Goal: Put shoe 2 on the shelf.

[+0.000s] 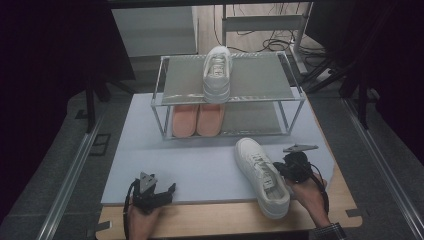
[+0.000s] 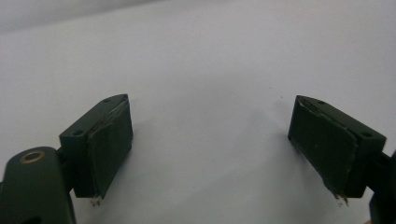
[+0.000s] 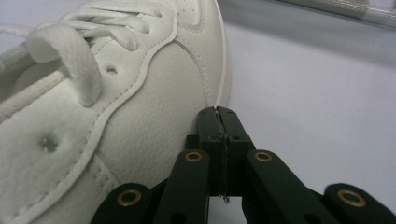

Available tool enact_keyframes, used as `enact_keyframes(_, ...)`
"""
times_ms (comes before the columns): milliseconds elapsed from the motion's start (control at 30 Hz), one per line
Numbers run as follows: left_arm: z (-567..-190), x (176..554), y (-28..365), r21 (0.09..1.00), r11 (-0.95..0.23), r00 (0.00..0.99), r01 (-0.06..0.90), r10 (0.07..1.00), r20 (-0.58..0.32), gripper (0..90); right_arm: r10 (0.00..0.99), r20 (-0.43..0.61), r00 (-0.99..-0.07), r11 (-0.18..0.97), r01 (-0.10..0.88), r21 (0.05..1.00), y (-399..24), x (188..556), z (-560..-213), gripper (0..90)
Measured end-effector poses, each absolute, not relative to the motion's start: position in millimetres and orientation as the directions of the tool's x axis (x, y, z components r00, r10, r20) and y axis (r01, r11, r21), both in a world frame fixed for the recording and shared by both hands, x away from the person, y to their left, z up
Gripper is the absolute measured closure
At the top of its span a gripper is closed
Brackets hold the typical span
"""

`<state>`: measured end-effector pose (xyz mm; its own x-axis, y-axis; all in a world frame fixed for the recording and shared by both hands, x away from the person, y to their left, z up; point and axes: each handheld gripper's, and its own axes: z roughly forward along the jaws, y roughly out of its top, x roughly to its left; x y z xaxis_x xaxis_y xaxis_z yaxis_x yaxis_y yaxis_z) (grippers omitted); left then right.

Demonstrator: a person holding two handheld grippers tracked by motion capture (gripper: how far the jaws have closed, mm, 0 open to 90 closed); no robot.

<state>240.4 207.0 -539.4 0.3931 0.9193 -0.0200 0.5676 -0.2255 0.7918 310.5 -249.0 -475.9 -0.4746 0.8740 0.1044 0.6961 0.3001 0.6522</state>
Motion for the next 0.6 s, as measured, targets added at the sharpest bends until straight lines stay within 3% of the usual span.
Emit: enact_keyframes(600,-539,240,207,0.792,-0.226,0.393,0.567,0.919,-0.019,13.8,0.855,0.127,-0.503,0.282,0.657,0.699,-275,283,-452,74.5)
